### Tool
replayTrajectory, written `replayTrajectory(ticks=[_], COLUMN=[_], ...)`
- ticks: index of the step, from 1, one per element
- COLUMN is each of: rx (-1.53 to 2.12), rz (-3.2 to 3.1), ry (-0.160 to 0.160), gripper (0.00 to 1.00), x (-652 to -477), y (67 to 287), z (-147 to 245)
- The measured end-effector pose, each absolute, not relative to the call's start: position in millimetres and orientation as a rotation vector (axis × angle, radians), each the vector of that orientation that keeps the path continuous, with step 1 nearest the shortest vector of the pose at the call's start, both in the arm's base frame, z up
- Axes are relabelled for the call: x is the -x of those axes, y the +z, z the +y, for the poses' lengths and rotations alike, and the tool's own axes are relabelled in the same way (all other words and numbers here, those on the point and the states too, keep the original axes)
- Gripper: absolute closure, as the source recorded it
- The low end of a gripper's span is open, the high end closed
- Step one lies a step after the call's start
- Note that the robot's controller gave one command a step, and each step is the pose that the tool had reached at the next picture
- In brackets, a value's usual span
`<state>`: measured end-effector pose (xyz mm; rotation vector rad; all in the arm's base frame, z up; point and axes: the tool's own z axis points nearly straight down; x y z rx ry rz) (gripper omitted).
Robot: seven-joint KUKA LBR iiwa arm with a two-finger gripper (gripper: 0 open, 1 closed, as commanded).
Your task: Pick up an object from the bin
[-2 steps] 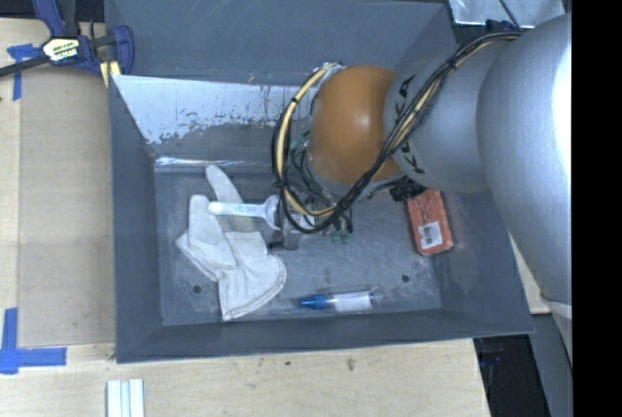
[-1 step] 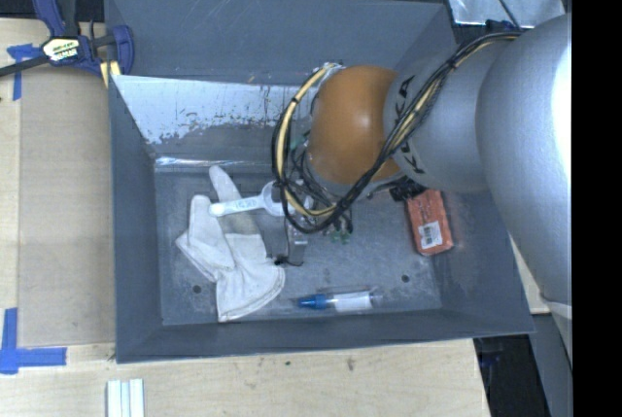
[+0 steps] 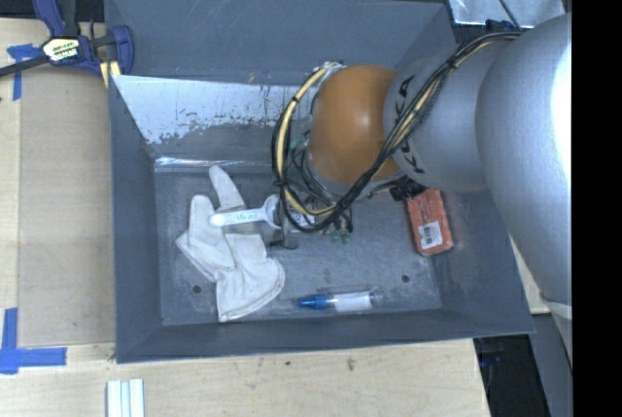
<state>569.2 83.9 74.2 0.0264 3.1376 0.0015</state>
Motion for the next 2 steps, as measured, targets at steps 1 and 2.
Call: replayTrajectory(ticks=[1,2], rx=[-0.027,-0.045], rz=[3.138,3.139], ry=[0.002,0.001], gripper=[1.0,1.0], x=[-569.2,-577.3], y=[74.2,172.2], z=[83.8,94.8])
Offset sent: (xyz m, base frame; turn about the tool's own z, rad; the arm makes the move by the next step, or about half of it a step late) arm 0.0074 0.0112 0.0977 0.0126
